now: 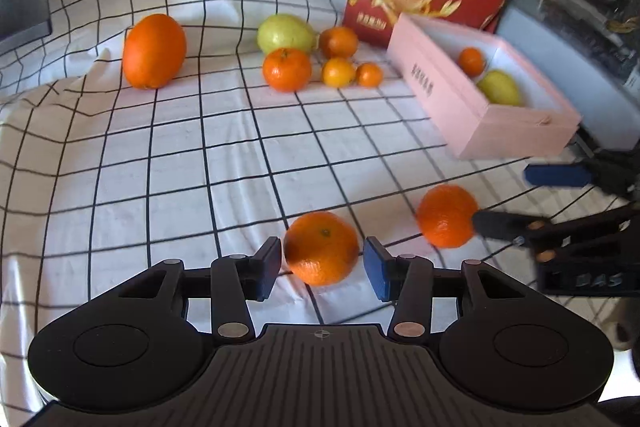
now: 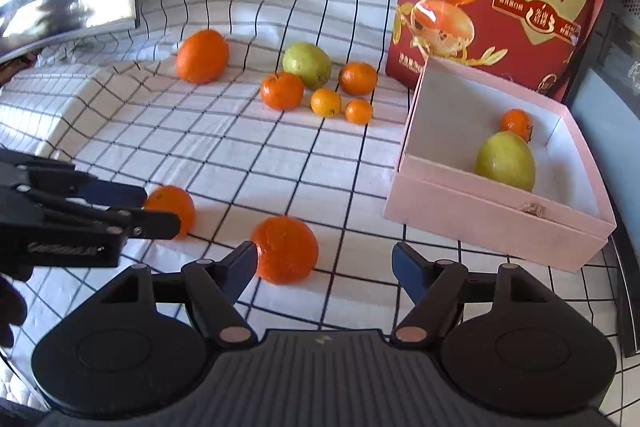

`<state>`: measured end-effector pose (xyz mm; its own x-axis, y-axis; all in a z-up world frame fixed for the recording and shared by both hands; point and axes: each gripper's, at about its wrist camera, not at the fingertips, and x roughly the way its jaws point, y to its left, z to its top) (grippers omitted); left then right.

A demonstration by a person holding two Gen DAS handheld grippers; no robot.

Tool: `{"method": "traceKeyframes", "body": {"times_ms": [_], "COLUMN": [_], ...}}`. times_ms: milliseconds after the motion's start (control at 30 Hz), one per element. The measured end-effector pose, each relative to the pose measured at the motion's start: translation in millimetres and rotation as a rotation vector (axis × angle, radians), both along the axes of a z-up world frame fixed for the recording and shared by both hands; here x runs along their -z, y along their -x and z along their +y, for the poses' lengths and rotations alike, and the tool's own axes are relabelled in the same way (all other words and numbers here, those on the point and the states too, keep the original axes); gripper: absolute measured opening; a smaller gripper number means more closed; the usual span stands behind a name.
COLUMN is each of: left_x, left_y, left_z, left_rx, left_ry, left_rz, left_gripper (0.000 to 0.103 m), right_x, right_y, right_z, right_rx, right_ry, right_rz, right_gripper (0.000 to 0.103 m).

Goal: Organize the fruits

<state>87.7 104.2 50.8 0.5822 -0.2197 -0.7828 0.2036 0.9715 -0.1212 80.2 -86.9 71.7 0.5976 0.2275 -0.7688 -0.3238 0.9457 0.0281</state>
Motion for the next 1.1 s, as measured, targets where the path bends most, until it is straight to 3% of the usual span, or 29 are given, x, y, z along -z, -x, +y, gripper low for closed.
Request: {"method": "traceKeyframes", "body": {"times_ms": [267,467,767,800,867,1033,1100], "left_x": [5,3,-3,-3,-4,-7,-9], "left_y": [-9,-4,16,16,18,32,38], "left_z": [-9,5,45,50,59,70,72], "left_rx": [0.017,-0.023,-0.168,-0.181,-0.196,-0.207,-0.212], "left_ry": [-0.046,0.034,0.176,0.188,0.195,0.203,0.203], "left_rz": [0.008,0.002,0.003,0.012,0.017,0.016,0.012], "left_gripper": [0.049,0.049,0.048,0.048,0.048,0.048,0.048], "right_x": [-15,-18,-21,-24,-28,-19,-9], "right_y": [-12,-8,-22,-29,-49,-119,-144], "right_z": [-12,-13,10,14,24,49,58], "right_rx": [0.045,0.039,-0.057,-0.065,-0.091,-0.123,-0.118], "right_ry": [-0.005,-0.001,0.03,0.039,0.055,0.077,0.099], "right_rz": [-0.062,-0.064,-0.068,-0.077,-0.102,-0.078,-0.051], "right_gripper": [0.075,0.076,0.076,0.074,0.058,0.044,0.044]}}
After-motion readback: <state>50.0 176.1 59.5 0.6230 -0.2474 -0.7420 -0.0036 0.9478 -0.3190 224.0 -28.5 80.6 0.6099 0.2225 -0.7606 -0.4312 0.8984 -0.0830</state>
